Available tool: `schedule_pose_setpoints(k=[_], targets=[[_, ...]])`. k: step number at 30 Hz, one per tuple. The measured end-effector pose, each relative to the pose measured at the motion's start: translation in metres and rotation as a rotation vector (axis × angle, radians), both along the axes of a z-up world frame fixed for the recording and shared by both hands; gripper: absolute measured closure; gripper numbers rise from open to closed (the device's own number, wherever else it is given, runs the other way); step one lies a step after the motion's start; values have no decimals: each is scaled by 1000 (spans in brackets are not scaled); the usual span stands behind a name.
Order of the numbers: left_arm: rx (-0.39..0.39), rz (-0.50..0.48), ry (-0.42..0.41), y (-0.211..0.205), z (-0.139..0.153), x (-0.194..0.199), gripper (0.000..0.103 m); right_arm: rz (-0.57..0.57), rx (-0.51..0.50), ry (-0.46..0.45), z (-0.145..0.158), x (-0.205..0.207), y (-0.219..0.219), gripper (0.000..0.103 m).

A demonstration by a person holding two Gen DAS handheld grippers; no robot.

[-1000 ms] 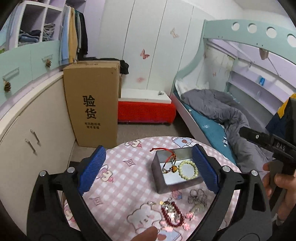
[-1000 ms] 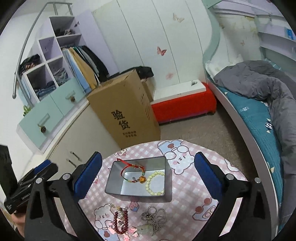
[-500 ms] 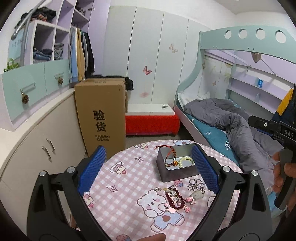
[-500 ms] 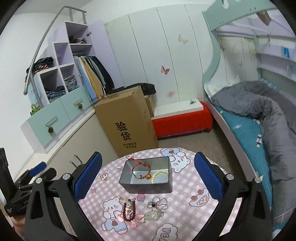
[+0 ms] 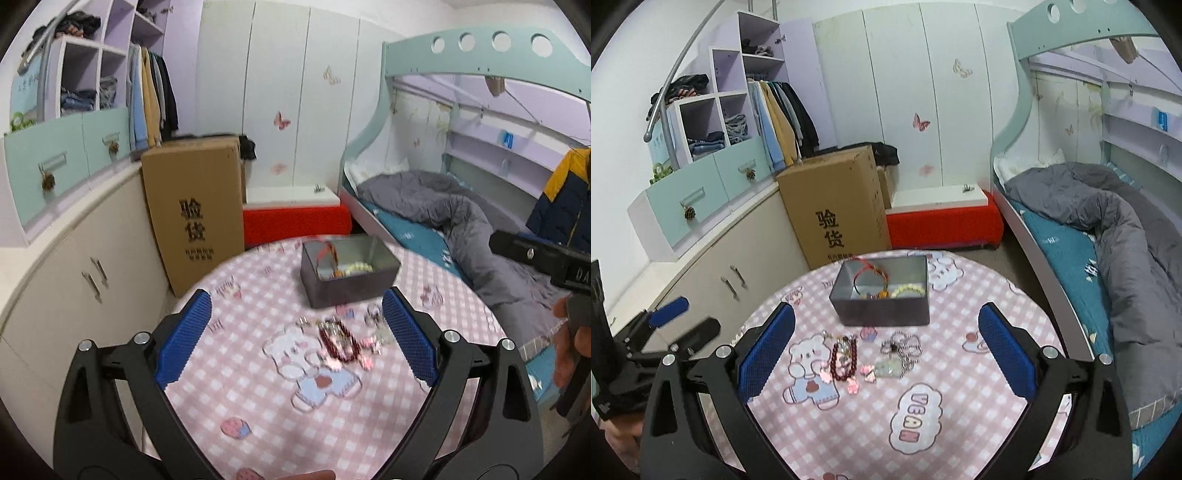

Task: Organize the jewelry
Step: 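Drop both bracelets into the grey tin and open both grippers, then grasp the pink bunny charm with the left gripper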

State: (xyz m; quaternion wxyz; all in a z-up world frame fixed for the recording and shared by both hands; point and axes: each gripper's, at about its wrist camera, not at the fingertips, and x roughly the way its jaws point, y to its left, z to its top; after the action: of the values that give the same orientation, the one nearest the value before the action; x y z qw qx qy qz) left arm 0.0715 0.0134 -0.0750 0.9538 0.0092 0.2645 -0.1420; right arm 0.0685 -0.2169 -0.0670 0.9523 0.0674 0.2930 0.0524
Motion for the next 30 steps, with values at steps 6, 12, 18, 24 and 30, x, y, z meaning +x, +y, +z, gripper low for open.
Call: schedule_pose_setpoints(k=[6, 12, 18, 24, 30], targets=[[54, -2, 94, -9, -39, 7, 11, -9, -14, 61, -24, 1, 0, 7], [77, -28, 214, -20, -81, 32, 11, 3, -11, 149, -55, 5, 2, 7], [114, -44, 294, -35, -115, 58, 12, 14, -14, 200, -70, 11, 5, 7], [158, -63, 364, -45, -139, 72, 22, 37, -16, 260, -91, 20, 9, 7], [145, -125, 350, -48, -143, 79, 69, 74, -24, 312, -113, 26, 18, 8]])
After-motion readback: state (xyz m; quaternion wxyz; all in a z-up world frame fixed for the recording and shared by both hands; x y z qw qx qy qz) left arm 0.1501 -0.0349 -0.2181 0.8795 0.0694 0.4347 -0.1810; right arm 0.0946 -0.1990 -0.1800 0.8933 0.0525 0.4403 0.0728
